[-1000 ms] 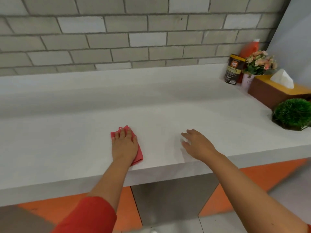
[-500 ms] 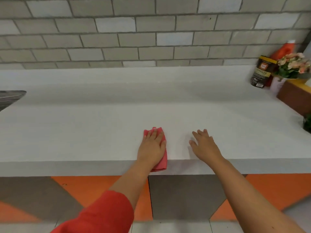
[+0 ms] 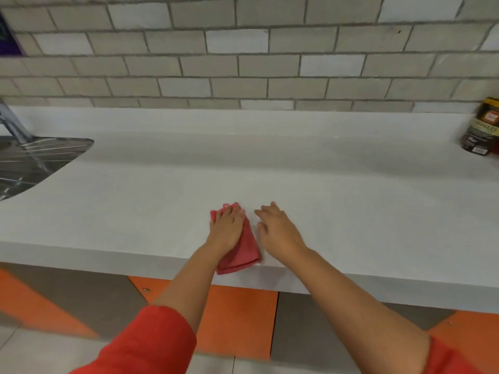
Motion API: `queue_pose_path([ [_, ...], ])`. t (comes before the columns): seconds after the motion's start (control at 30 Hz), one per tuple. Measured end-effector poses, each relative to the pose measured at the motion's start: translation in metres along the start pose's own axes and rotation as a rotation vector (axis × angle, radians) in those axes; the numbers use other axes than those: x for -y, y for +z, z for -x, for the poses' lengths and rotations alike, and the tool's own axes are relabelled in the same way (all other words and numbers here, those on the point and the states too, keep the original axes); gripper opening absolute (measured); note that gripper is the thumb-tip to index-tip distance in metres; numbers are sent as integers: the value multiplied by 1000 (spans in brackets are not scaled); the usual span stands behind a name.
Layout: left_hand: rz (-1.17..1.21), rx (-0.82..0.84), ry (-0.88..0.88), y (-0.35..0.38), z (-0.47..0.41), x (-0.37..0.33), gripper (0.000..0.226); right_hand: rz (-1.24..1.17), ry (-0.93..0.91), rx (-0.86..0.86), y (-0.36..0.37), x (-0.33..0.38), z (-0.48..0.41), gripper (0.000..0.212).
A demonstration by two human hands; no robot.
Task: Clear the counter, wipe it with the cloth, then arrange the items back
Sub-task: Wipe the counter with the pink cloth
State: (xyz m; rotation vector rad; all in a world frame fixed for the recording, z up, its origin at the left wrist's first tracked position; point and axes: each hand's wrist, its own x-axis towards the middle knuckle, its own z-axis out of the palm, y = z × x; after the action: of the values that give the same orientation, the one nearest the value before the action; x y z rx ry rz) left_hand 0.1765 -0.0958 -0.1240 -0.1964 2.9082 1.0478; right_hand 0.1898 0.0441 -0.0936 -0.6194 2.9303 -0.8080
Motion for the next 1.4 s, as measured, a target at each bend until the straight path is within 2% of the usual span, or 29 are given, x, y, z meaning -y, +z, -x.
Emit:
queue_pose_path([
  [0.1, 263, -194, 2, -21, 10, 12, 46, 21, -32, 28, 35, 33, -24, 49],
  [0.17, 235, -296, -30, -34, 10, 25, 41, 94, -32, 67, 59, 49, -34, 52],
  [0.33, 67, -242, -21, -49, -8, 48, 34, 263, -39, 61, 72, 34, -43, 51],
  [0.4, 38, -240, 20, -52, -14, 51, 33, 301, -4, 35, 58, 9, -39, 59],
  [0.47, 9, -226, 48, -55, -21, 56, 32, 318, 92, -47, 39, -28, -33, 78],
  [0.53, -29, -208, 76, -59, -26, 64, 33, 364, 229, -131, 19, -67, -24, 80],
  [0.67, -121, -182, 106, -74, -33, 91, 34, 470, 564, -167, -2, -95, -16, 52],
  [0.77, -145, -187, 97, -91, -35, 112, 34, 409, 696, -191, 14, -62, -45, 49],
  [0.83, -185, -207, 95, -104, -37, 127, 34, 424, 609, -184, 43, -32, -76, 56],
  [0.93, -221, -232, 49, -126, -42, 147, 34, 456, 314, -137, 94, 37, -114, 75],
  [1.0, -219, -240, 15, -137, -46, 155, 34, 441, 141, -18, 124, 91, -122, 78],
  [1.07, -218, -235, 3, -141, -51, 155, 34, 365, 25, 50, 138, 129, -118, 71],
  [1.13, -207, -219, 13, -140, -56, 151, 34, 306, -28, 57, 134, 133, -110, 57],
  [1.17, -202, -212, 25, -139, -58, 148, 34, 295, -27, 47, 127, 124, -106, 53],
  [1.23, -194, -197, 54, -135, -62, 143, 34, 283, 34, 1, 108, 91, -95, 58],
  [1.3, -193, -175, 83, -131, -67, 137, 35, 283, 167, -76, 84, 46, -83, 64],
  [1.4, -224, -131, 125, -125, -76, 130, 37, 345, 406, -185, 42, -33, -57, 52],
])
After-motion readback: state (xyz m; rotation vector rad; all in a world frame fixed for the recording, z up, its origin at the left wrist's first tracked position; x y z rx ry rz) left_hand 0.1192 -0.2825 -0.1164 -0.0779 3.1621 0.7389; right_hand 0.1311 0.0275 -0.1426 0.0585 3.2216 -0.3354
